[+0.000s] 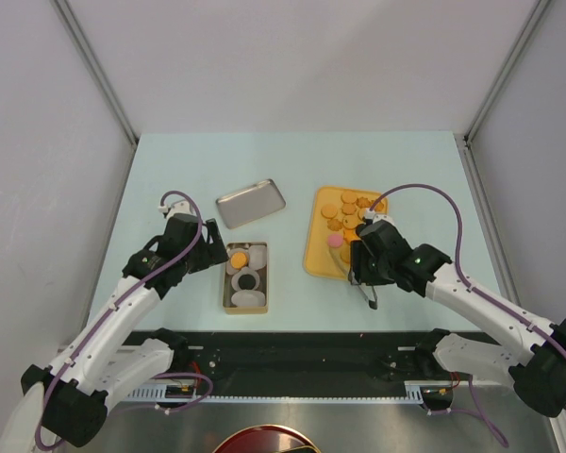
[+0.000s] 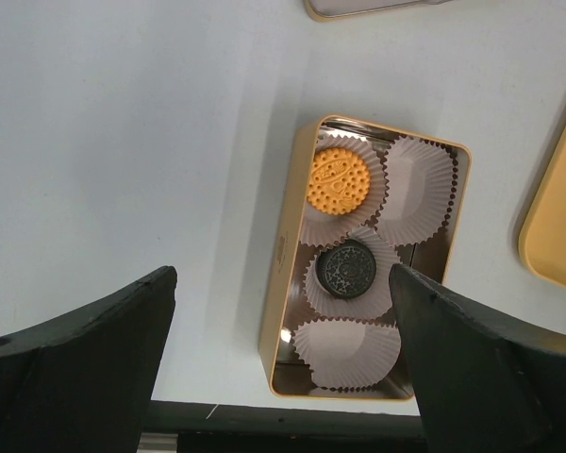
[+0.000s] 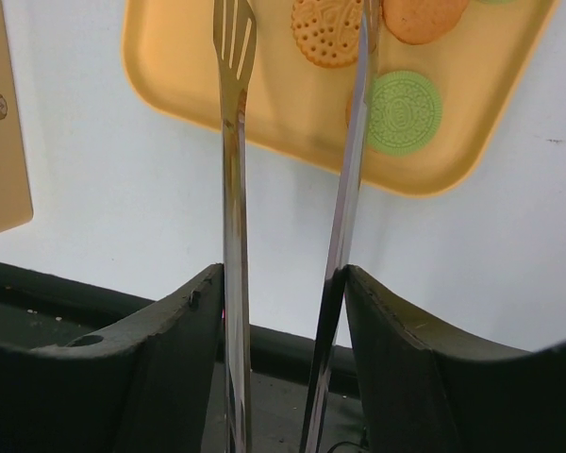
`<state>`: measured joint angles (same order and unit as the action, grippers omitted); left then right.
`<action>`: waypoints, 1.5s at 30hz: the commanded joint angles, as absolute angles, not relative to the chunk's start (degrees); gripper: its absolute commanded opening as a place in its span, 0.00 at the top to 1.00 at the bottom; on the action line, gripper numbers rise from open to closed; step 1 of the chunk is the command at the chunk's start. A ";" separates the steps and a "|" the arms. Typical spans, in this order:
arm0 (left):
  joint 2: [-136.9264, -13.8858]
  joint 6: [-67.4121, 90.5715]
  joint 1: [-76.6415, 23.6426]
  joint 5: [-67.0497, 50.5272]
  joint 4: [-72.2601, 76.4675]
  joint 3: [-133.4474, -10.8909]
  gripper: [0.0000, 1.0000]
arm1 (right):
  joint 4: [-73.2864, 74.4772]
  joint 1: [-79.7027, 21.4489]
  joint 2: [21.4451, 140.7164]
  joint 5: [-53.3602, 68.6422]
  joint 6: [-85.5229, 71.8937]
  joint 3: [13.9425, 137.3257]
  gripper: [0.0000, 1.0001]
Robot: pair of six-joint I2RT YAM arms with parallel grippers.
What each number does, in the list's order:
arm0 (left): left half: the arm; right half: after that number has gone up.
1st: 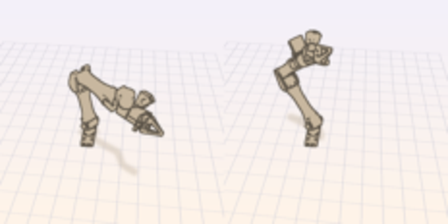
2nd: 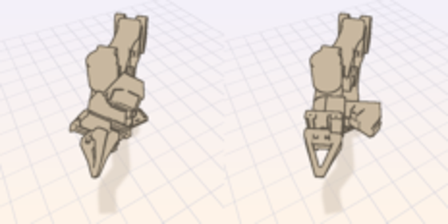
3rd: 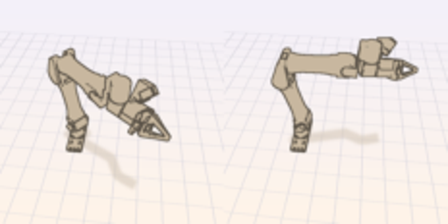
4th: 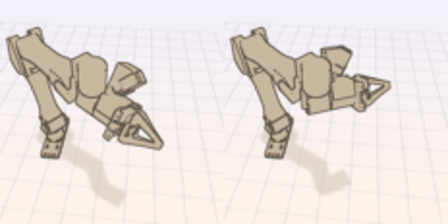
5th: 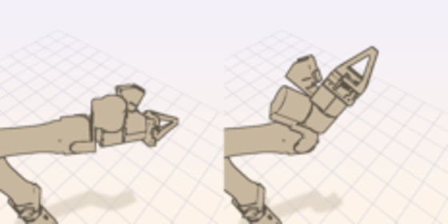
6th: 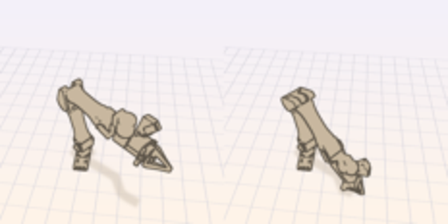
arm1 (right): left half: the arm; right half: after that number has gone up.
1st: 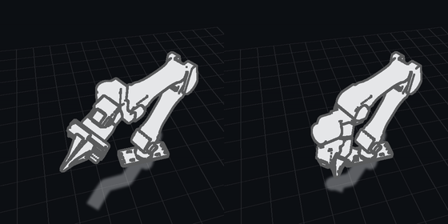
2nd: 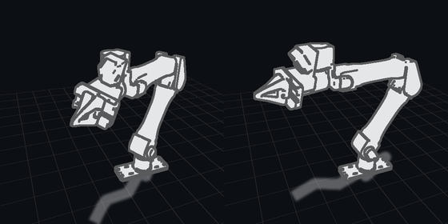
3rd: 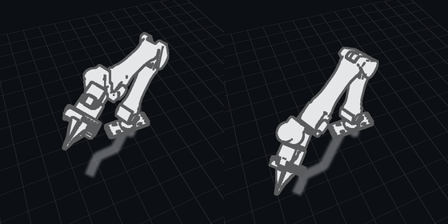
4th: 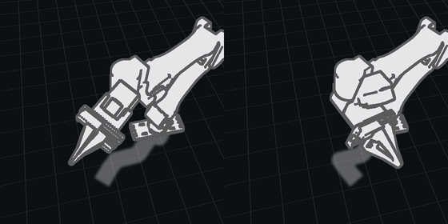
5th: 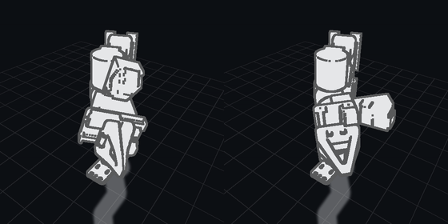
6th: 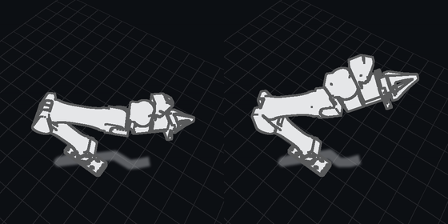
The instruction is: Pack the cookies
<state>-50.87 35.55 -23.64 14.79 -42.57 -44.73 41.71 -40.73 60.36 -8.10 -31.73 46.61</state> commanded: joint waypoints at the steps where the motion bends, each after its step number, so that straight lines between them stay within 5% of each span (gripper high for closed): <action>1: -50.45 35.33 -23.29 14.85 -41.22 -44.39 0.00 | 41.22 -40.96 59.68 -7.21 -32.87 48.52 0.42; 35: -50.19 35.42 -23.29 14.59 -41.04 -44.21 0.00 | 41.23 -40.78 56.51 -3.60 -35.86 43.60 0.41; 45: -50.27 35.33 -23.29 14.59 -41.13 -44.21 0.00 | 40.34 -40.78 56.60 -2.46 -36.39 43.68 0.58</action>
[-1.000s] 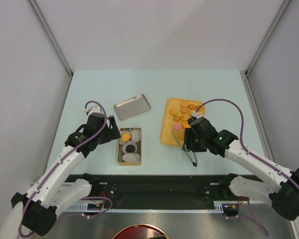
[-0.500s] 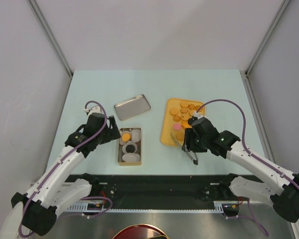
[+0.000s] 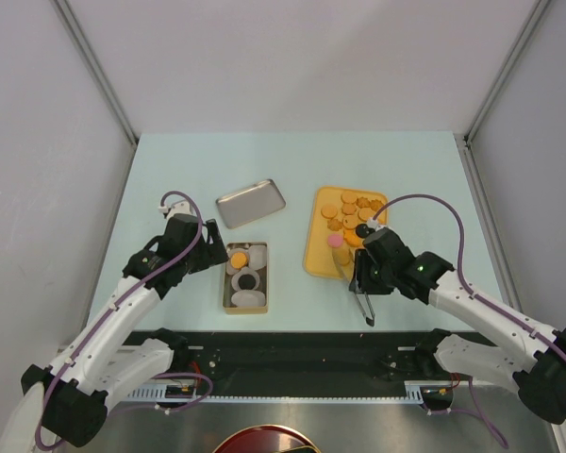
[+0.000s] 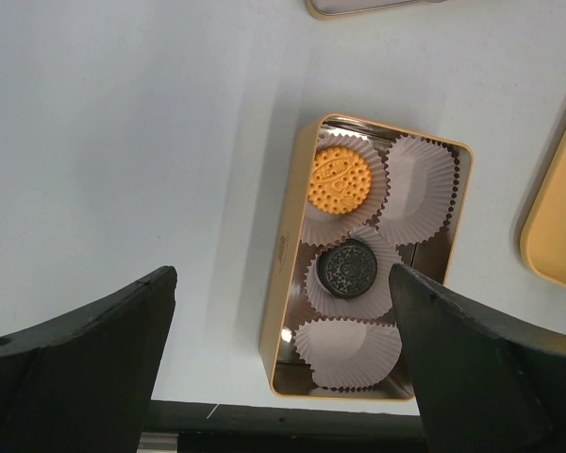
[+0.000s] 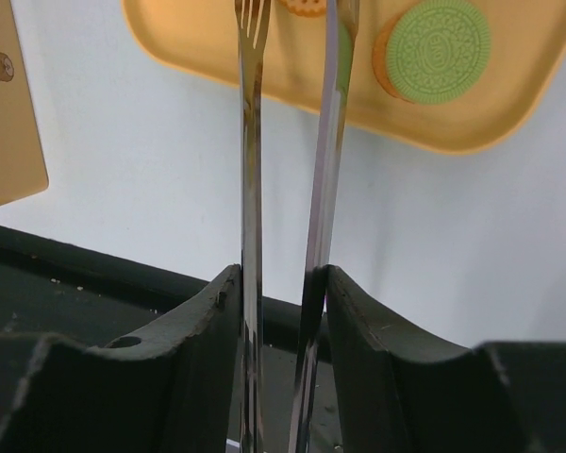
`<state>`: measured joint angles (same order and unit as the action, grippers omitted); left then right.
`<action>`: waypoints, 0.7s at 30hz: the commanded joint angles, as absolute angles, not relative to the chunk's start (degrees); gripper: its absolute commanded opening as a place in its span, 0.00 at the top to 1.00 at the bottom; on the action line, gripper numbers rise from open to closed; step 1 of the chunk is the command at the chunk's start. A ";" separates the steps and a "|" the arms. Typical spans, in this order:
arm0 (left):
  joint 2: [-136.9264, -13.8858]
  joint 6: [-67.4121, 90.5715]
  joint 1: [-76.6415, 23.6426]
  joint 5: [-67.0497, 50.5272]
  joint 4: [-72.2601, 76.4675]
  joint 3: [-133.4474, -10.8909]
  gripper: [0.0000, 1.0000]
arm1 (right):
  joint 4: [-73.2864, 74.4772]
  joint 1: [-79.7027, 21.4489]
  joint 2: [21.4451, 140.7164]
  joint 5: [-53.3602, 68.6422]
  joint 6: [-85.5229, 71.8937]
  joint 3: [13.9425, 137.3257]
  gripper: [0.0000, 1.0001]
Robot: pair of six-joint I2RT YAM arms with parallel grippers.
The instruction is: Pack the cookies
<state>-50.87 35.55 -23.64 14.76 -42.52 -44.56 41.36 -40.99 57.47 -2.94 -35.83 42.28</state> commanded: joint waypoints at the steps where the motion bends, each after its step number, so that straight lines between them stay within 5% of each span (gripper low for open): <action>1: -50.19 35.33 -23.29 14.59 -41.05 -44.21 0.00 | 40.43 -40.78 56.43 -2.55 -36.30 43.94 0.59; 21: -50.10 35.42 -23.29 14.85 -41.22 -44.30 0.00 | 42.98 -45.00 57.22 -5.45 -35.68 57.39 0.65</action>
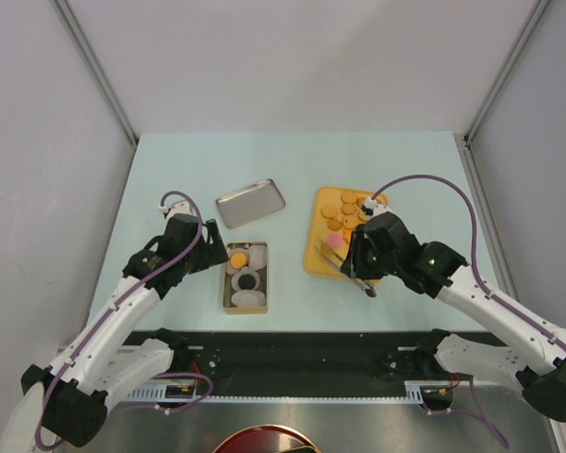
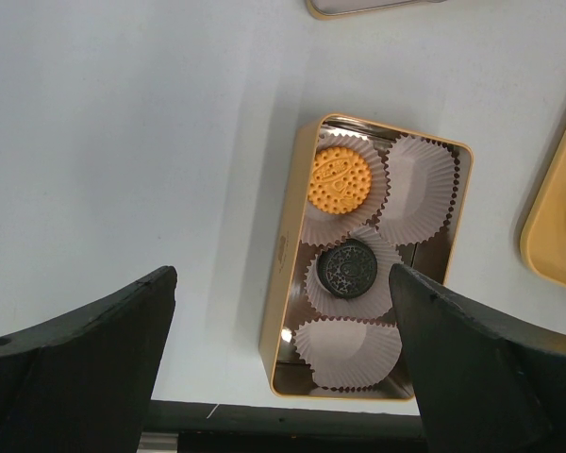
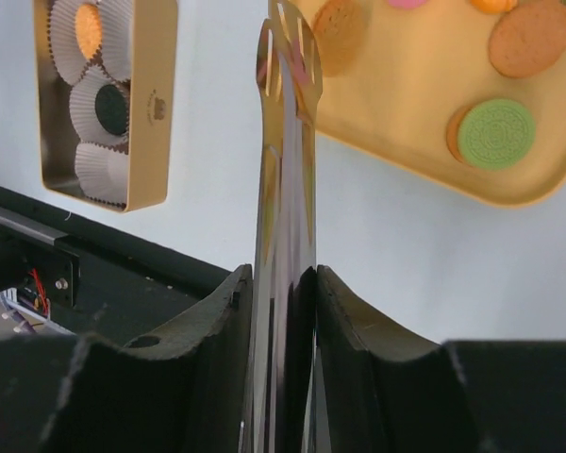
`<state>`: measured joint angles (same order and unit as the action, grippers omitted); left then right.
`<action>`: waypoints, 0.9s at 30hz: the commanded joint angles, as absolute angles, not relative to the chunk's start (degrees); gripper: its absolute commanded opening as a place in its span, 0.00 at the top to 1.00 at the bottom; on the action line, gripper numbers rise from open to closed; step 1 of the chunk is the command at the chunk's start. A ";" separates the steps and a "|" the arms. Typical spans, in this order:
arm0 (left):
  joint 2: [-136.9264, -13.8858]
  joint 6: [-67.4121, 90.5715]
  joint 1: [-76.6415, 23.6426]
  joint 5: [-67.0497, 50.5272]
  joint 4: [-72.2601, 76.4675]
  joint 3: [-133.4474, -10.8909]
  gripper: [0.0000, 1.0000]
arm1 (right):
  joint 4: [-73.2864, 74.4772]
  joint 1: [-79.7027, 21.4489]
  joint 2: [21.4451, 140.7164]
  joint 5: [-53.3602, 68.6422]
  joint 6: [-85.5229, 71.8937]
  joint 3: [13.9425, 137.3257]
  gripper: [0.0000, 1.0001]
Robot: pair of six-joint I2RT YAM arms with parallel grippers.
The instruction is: Pack the cookies
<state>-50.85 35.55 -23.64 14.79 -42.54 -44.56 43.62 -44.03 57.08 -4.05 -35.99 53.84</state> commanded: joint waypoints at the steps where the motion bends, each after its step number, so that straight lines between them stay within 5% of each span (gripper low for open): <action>1: -50.01 35.51 -23.29 14.85 -41.31 -44.30 0.00 | 42.72 -45.09 57.39 -5.54 -35.68 57.57 0.65; 9: -49.92 35.42 -23.29 14.94 -41.40 -44.30 0.00 | 42.89 -45.09 59.50 -7.29 -34.19 57.84 0.64; 15: -50.01 35.51 -23.29 14.85 -41.48 -44.30 0.00 | 42.63 -44.30 59.41 -7.56 -33.92 53.97 0.41; 27: -50.10 35.42 -23.29 14.77 -41.40 -44.30 0.00 | 39.29 -42.72 60.99 -5.72 -33.05 50.19 0.38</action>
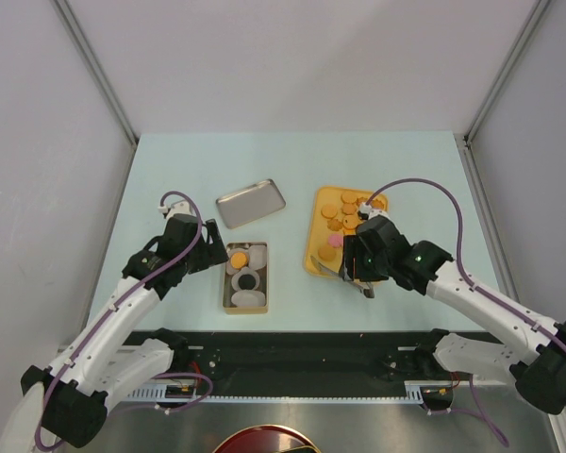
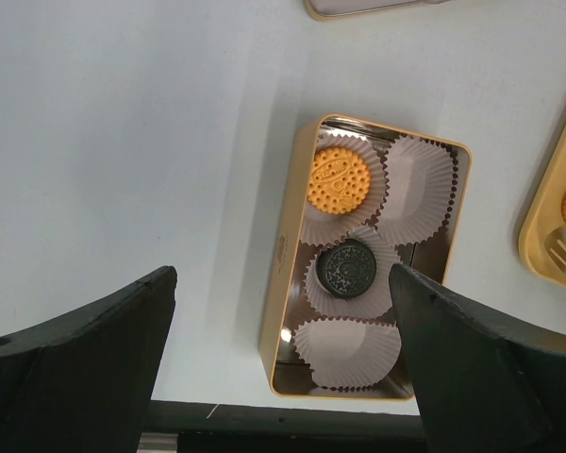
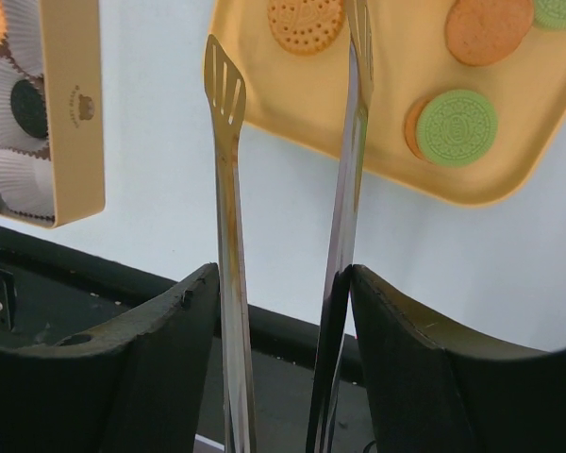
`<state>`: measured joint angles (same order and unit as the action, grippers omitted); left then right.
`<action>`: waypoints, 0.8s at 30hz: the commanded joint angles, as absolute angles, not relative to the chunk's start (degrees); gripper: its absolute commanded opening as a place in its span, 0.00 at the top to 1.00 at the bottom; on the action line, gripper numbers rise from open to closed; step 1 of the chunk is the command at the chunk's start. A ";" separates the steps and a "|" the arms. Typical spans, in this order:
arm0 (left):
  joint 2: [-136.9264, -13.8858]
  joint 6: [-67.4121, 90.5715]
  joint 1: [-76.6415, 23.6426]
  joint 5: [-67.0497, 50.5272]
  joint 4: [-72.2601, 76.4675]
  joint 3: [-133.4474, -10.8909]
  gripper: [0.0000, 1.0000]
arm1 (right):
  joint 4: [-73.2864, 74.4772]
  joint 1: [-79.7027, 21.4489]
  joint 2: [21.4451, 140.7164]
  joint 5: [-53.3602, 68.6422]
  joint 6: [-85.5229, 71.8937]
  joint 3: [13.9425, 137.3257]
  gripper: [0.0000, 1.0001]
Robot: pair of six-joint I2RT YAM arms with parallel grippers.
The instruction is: Pack the cookies
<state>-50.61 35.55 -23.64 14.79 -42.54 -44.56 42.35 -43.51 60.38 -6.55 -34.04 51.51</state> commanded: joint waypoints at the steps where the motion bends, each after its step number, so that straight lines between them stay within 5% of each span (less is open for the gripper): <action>1: -50.18 35.42 -23.29 14.77 -41.31 -44.30 0.00 | 38.59 -42.54 61.08 -5.45 -33.05 49.66 0.38; 24: -50.63 35.51 -23.29 14.85 -41.31 -44.21 0.00 | 34.98 -40.69 65.13 -0.62 -32.78 48.43 0.48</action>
